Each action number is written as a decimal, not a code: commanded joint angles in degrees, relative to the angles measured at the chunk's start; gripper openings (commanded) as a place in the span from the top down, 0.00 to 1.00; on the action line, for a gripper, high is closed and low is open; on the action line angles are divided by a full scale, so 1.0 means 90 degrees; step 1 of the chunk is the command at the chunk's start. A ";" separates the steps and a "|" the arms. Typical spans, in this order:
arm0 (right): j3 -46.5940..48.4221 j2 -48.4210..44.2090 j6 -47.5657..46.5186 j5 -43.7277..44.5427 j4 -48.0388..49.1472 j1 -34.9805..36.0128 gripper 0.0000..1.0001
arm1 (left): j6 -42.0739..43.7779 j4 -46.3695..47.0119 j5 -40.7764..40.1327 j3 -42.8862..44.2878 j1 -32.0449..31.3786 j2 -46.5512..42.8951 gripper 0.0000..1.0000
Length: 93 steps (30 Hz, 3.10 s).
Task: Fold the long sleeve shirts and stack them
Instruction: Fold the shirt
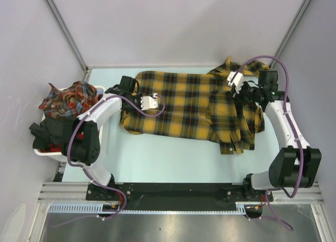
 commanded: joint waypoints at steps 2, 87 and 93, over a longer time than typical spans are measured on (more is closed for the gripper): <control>0.0452 0.0447 -0.0119 -0.0146 0.0840 0.0046 1.00 | -0.0045 0.0194 -0.0040 0.0329 0.0066 0.0289 1.00; -0.0915 0.1747 0.3113 0.3595 0.2423 0.4588 1.00 | -0.7838 0.0945 0.0612 -0.1672 0.0954 -0.0656 0.40; -0.0749 0.1893 0.3221 0.3438 0.2433 0.4509 1.00 | -0.8218 0.1267 0.1015 -0.1887 0.0945 -0.1029 0.31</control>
